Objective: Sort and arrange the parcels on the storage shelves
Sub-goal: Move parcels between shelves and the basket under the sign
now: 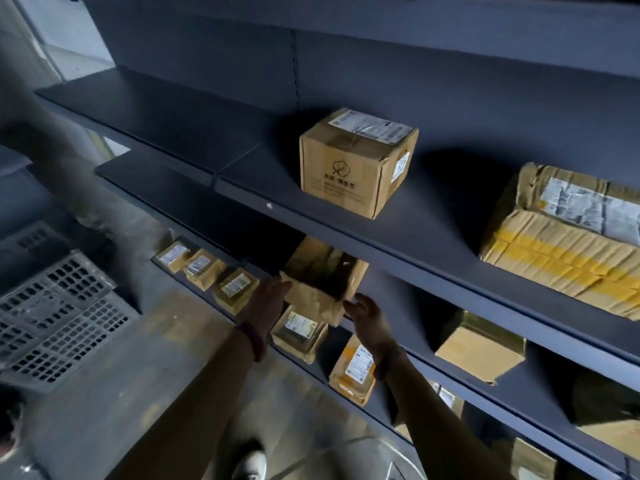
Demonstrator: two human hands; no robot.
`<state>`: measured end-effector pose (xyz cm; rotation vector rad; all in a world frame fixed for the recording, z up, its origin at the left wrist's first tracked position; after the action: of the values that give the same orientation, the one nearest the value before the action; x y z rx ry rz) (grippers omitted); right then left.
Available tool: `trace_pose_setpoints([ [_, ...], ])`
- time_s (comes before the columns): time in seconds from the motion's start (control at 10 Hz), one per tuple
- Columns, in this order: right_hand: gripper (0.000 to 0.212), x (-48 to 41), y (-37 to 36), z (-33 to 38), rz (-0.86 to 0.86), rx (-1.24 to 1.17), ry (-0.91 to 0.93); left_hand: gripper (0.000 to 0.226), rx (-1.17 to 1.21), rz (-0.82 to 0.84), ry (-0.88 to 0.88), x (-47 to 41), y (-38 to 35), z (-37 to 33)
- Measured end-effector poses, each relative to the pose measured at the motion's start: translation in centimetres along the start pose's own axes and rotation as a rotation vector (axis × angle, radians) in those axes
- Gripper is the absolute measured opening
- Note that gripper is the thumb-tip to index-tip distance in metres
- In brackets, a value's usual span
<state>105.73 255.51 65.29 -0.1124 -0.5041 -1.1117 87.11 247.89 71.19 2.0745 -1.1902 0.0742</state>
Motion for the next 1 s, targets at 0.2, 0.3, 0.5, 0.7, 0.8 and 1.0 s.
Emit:
trace_pose_setpoints([
  [0.2,0.058,-3.1,-3.6,1.1,-0.271,-0.163,-0.078,0.055,0.225,0.204,0.026,-8.6,1.7,1.3],
  [0.3,0.042,-3.4,-5.3,1.3,-0.366,-0.264,-0.07,0.062,0.225,0.337,0.032,-10.6,1.3,1.2],
  [0.5,0.032,-1.9,-7.9,1.5,-0.456,-0.453,-0.095,0.04,0.22,0.367,-0.065,-10.4,1.2,1.8],
  [0.7,0.034,2.6,-10.7,-1.2,-0.484,-0.514,-0.193,0.024,0.348,0.462,0.184,-9.6,3.1,6.1],
  [0.8,0.034,4.7,-12.9,-3.0,-0.435,-0.511,-0.211,0.044,0.267,0.509,0.168,-8.7,3.9,8.1],
  [1.0,0.032,7.0,-15.1,-6.2,-0.376,-0.421,-0.266,0.069,0.236,0.576,0.216,-6.8,4.8,12.3],
])
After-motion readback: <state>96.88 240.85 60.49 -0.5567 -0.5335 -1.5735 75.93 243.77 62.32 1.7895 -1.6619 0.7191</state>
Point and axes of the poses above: each hand's wrist, its own x-axis away from the middle knuckle, its own y-axis out of the back of the hand, z = x × y, the point moved 5 cm from there along -x, towards the middle knuckle, and after that the axes turned 1 degree about x, right-handed, at the moved point
